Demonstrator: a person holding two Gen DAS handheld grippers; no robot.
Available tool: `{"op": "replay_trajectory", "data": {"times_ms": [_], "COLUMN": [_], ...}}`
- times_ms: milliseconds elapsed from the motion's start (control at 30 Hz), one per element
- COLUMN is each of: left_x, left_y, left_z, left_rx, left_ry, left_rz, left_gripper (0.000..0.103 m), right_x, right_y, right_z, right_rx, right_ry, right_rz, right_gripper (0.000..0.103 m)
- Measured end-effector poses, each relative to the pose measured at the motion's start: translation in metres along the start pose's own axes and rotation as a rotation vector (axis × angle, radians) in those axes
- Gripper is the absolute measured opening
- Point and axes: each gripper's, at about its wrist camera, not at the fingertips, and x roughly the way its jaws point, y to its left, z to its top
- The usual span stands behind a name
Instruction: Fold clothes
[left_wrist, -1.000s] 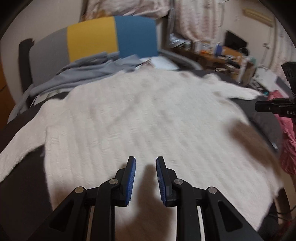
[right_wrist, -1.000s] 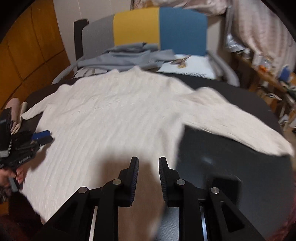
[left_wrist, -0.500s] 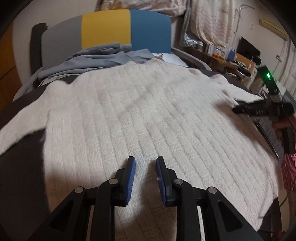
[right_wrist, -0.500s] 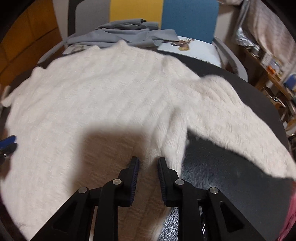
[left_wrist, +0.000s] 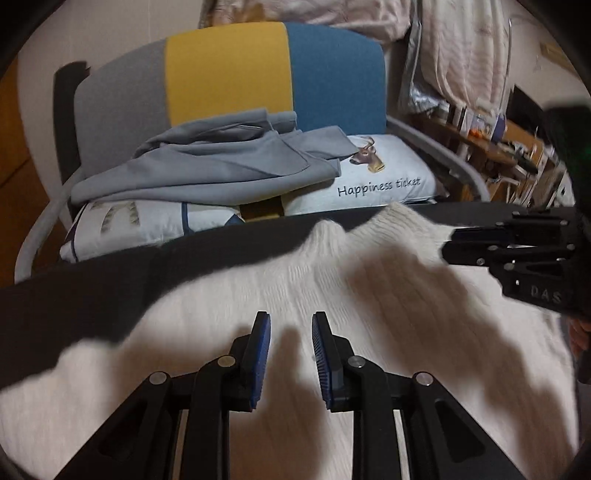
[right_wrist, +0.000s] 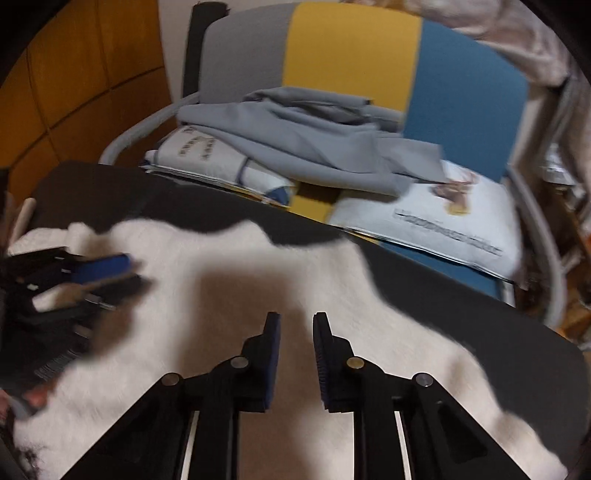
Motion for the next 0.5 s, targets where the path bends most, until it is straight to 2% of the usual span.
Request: {"op": "replay_trajectory", "data": {"times_ms": [67, 200, 267, 333, 400, 467, 500], "left_x": [0.018, 0.018, 0.015, 0.016, 0.015, 0.013, 0.008], "left_y": [0.002, 0.029, 0.043, 0.046, 0.043, 0.04, 0.04], "left_z": [0.0, -0.005, -0.011, -0.013, -0.011, -0.01, -0.01], "left_rx": [0.006, -0.123, -0.195, -0.208, -0.186, -0.168, -0.171], "left_ry": [0.022, 0.004, -0.007, 0.001, 0.005, 0.009, 0.007], "left_rz": [0.07, 0.1, 0.14, 0.168, 0.166, 0.152, 0.133], "left_gripper": [0.023, 0.026, 0.026, 0.026, 0.026, 0.026, 0.026], "right_x": [0.023, 0.05, 0.053, 0.056, 0.055, 0.047, 0.04], "right_y": [0.007, 0.01, 0.001, -0.005, 0.005, 0.007, -0.001], "right_z": [0.007, 0.008, 0.008, 0.005, 0.001, 0.0, -0.002], "right_rx": [-0.011, -0.029, 0.045, 0.132, 0.088, 0.048, 0.071], "right_ry": [0.021, 0.023, 0.007, -0.016, -0.051, -0.059, -0.068], "right_rz": [0.021, -0.007, -0.045, -0.046, -0.095, -0.076, -0.076], "right_gripper": [0.019, 0.016, 0.016, 0.016, 0.017, 0.018, 0.018]}}
